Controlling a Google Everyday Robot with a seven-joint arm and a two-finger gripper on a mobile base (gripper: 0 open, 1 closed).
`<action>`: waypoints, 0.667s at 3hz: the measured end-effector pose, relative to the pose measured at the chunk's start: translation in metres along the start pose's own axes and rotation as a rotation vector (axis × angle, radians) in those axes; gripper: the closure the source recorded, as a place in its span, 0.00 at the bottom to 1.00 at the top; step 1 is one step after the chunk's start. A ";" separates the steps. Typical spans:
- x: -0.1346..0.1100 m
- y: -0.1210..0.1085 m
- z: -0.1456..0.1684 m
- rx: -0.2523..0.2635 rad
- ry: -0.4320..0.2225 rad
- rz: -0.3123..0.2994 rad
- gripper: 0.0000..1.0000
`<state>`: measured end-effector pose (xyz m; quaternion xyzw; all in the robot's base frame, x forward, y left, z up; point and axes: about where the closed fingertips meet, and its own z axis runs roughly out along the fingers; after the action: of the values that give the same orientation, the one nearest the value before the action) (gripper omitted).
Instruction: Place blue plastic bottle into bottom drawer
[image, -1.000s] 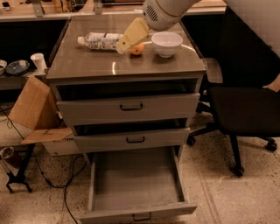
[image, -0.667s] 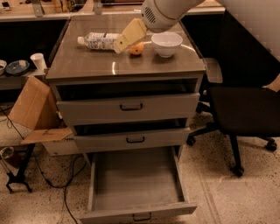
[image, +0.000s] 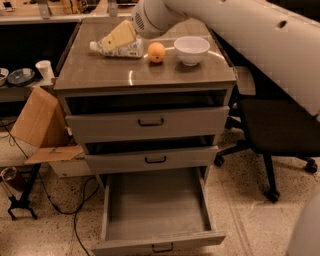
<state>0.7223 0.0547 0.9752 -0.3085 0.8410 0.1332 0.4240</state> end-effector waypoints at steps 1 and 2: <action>-0.028 0.002 0.037 -0.001 -0.095 -0.013 0.00; -0.049 0.007 0.079 -0.004 -0.155 -0.056 0.00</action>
Offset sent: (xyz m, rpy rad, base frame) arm 0.1010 0.0930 -0.0144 0.0714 -0.2190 0.0702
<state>0.7901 0.1185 0.9661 -0.3216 0.7964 0.1465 0.4907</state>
